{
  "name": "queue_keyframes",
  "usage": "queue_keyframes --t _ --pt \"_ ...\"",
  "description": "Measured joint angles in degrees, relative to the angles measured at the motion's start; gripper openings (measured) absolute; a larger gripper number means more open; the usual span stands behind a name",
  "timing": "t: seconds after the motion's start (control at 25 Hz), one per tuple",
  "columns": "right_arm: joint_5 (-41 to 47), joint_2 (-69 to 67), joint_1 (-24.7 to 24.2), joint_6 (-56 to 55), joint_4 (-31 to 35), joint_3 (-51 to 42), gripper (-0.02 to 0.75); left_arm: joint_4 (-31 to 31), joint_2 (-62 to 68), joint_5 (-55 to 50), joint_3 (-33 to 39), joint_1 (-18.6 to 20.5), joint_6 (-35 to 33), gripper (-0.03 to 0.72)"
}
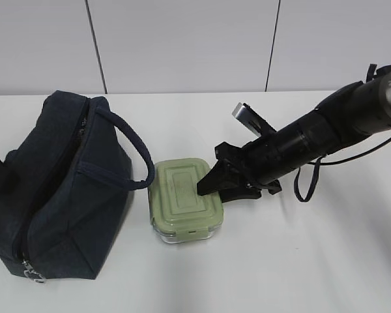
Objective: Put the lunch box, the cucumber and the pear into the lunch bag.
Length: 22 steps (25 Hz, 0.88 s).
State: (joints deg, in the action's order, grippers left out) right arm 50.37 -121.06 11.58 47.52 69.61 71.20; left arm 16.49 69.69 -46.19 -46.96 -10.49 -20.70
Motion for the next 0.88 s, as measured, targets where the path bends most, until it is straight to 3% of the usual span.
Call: queue_keyframes --t 0.16,0.6,0.88 --pt "0.2 0.0 0.0 0.1 0.0 0.0 0.279 -0.1 0.0 0.0 0.0 0.0 0.0 0.001" --pt "0.7 1.1 -0.1 0.2 -1.3 0.0 0.275 -0.1 0.0 0.0 0.0 0.0 0.0 0.001" --pt "0.6 8.1 -3.4 0.2 -2.9 -0.2 0.27 -0.3 0.0 -0.1 0.0 0.0 0.0 0.001"
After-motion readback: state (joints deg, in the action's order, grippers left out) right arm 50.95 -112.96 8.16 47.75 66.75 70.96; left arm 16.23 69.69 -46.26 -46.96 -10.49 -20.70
